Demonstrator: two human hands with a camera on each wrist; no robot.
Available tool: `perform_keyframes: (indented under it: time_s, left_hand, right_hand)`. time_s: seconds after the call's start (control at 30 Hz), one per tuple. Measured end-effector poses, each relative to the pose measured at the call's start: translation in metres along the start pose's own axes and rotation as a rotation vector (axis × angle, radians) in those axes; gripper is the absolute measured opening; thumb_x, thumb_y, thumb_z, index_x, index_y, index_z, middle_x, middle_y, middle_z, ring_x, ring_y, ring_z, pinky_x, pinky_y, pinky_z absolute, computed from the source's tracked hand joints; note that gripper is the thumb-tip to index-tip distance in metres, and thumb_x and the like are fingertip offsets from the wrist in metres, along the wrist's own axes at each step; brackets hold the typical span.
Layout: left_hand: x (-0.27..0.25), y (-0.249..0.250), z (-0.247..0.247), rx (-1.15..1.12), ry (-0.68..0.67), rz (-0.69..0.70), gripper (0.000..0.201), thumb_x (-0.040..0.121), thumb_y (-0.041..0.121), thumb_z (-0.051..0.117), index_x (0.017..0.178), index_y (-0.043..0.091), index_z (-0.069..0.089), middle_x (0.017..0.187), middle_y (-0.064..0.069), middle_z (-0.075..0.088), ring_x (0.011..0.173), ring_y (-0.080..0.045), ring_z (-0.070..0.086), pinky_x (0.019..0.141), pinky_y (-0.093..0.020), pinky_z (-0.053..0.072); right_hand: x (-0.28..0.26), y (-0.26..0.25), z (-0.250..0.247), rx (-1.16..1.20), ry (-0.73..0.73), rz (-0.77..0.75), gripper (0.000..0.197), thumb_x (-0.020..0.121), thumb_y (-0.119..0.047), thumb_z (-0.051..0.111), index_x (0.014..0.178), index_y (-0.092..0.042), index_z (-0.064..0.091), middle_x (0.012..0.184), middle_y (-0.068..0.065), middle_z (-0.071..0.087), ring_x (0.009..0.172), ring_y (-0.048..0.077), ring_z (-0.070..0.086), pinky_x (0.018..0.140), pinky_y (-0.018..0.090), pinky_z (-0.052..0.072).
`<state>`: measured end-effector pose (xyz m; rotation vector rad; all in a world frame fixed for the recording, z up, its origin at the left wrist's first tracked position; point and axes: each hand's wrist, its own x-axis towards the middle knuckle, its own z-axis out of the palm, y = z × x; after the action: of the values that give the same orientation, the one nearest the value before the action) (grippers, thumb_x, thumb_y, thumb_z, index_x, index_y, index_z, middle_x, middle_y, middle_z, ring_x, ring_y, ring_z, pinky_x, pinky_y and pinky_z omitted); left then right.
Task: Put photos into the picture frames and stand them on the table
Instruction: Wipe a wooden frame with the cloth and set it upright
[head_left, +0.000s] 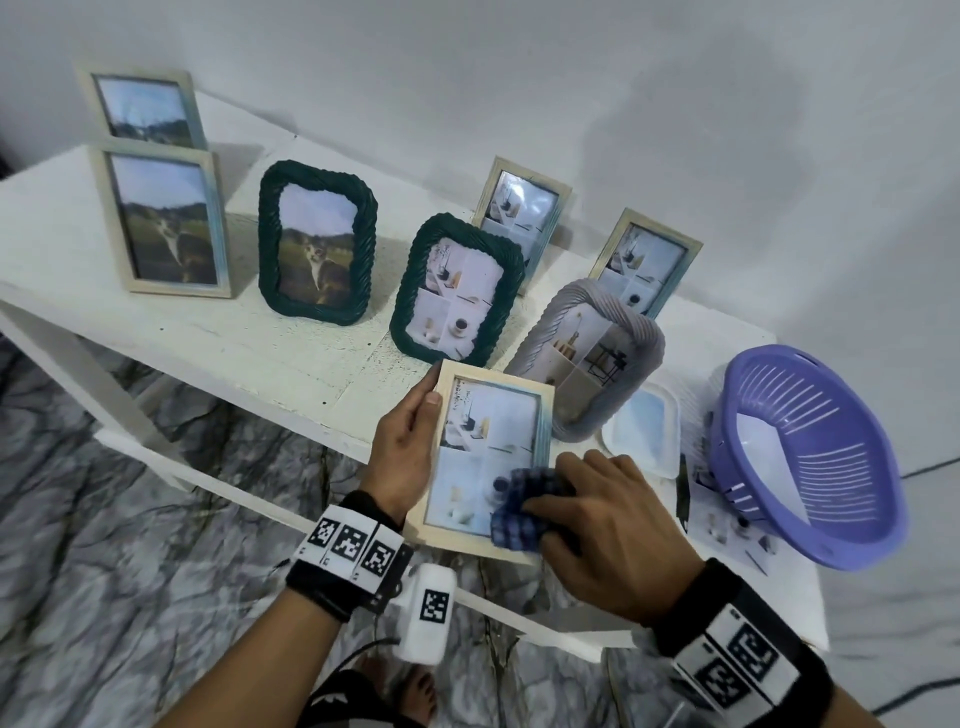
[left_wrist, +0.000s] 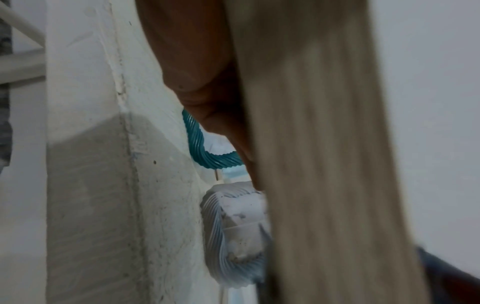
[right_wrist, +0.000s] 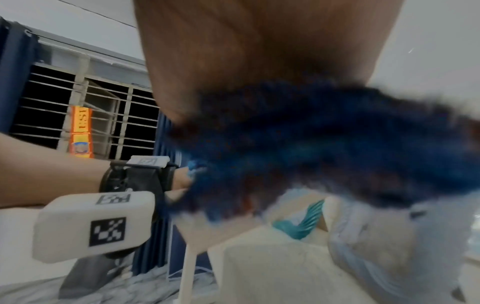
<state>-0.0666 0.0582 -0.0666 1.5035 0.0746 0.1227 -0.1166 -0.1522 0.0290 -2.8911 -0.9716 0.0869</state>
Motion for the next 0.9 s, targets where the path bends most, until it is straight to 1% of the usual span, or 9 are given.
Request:
perform_keyframes:
  time_s: [0.1, 0.2, 0.27, 0.37, 0.43, 0.5, 0.67, 0.83, 0.9]
  left_hand:
    - [0.005, -0.004, -0.001, -0.011, 0.017, -0.012, 0.041, 0.105, 0.012, 0.037, 0.145, 0.010, 0.040, 0.133, 0.013, 0.054, 0.117, 0.015, 0.050, 0.100, -0.008, 0.037]
    - [0.009, -0.003, -0.006, -0.046, 0.043, -0.013, 0.040, 0.105, 0.010, 0.037, 0.145, 0.009, 0.040, 0.128, 0.016, 0.056, 0.112, 0.017, 0.053, 0.095, -0.006, 0.039]
    - [0.011, -0.002, -0.008, -0.061, 0.056, -0.013, 0.040, 0.105, 0.010, 0.036, 0.144, 0.010, 0.041, 0.125, 0.018, 0.057, 0.112, 0.016, 0.054, 0.093, -0.006, 0.040]
    - [0.014, -0.001, -0.010, -0.068, 0.070, -0.016, 0.040, 0.105, 0.010, 0.037, 0.144, 0.010, 0.042, 0.125, 0.017, 0.058, 0.116, 0.009, 0.055, 0.094, -0.008, 0.041]
    - [0.015, 0.000, -0.010, -0.067, 0.067, -0.017, 0.041, 0.105, 0.011, 0.037, 0.145, 0.010, 0.042, 0.127, 0.014, 0.059, 0.118, 0.006, 0.055, 0.096, -0.010, 0.042]
    - [0.015, 0.001, -0.009, -0.066, 0.055, -0.022, 0.041, 0.105, 0.011, 0.037, 0.145, 0.010, 0.041, 0.130, 0.008, 0.059, 0.115, 0.008, 0.056, 0.097, -0.010, 0.042]
    - [0.007, 0.001, -0.003, -0.048, 0.031, -0.044, 0.040, 0.105, 0.011, 0.036, 0.144, 0.012, 0.042, 0.124, 0.016, 0.059, 0.109, 0.014, 0.056, 0.089, -0.006, 0.043]
    - [0.000, -0.001, 0.001, -0.047, 0.021, -0.059, 0.040, 0.105, 0.011, 0.036, 0.144, 0.013, 0.040, 0.130, 0.014, 0.054, 0.111, 0.021, 0.051, 0.089, 0.000, 0.038]
    - [0.000, -0.001, 0.002, -0.045, 0.029, -0.060, 0.040, 0.105, 0.011, 0.036, 0.144, 0.012, 0.041, 0.132, 0.011, 0.053, 0.116, 0.016, 0.050, 0.090, -0.001, 0.037]
  right_hand:
    - [-0.006, 0.016, -0.005, 0.068, 0.127, 0.125, 0.029, 0.074, -0.032, 0.048, 0.085, -0.022, 0.073, 0.076, -0.002, 0.048, 0.066, 0.020, 0.048, 0.058, 0.032, 0.040]
    - [-0.016, 0.041, -0.002, 0.199, 0.235, 0.393, 0.039, 0.078, -0.035, 0.047, 0.102, -0.018, 0.072, 0.078, -0.004, 0.050, 0.065, 0.020, 0.053, 0.056, 0.035, 0.046]
    - [-0.021, 0.057, 0.003, 0.214, 0.221, 0.543, 0.031, 0.081, -0.029, 0.054, 0.103, -0.015, 0.071, 0.078, -0.001, 0.051, 0.067, 0.024, 0.053, 0.060, 0.036, 0.044]
    - [-0.019, 0.082, 0.013, 0.199, 0.189, 0.684, 0.009, 0.083, -0.017, 0.059, 0.087, -0.013, 0.065, 0.080, 0.004, 0.055, 0.073, 0.027, 0.050, 0.065, 0.032, 0.034]
    - [-0.012, 0.097, 0.019, 0.172, 0.190, 0.762, 0.009, 0.085, -0.019, 0.056, 0.084, -0.011, 0.059, 0.086, 0.012, 0.061, 0.075, 0.029, 0.051, 0.065, 0.031, 0.033]
    - [-0.001, 0.110, 0.024, 0.143, 0.210, 0.837, 0.015, 0.088, -0.018, 0.054, 0.093, -0.005, 0.058, 0.095, 0.019, 0.061, 0.084, 0.035, 0.054, 0.066, 0.033, 0.032]
    - [0.036, 0.136, 0.034, 0.120, 0.271, 0.882, 0.021, 0.092, -0.014, 0.051, 0.106, -0.001, 0.047, 0.110, 0.026, 0.056, 0.096, 0.041, 0.056, 0.070, 0.038, 0.037]
    - [0.054, 0.156, 0.067, 0.163, 0.086, 0.860, 0.034, 0.093, -0.033, 0.052, 0.115, -0.007, 0.050, 0.122, 0.022, 0.055, 0.108, 0.040, 0.054, 0.084, 0.044, 0.046]
    - [0.052, 0.156, 0.076, 0.166, 0.112, 0.872, 0.035, 0.094, -0.033, 0.050, 0.118, -0.008, 0.052, 0.125, 0.021, 0.054, 0.111, 0.041, 0.052, 0.087, 0.045, 0.046]
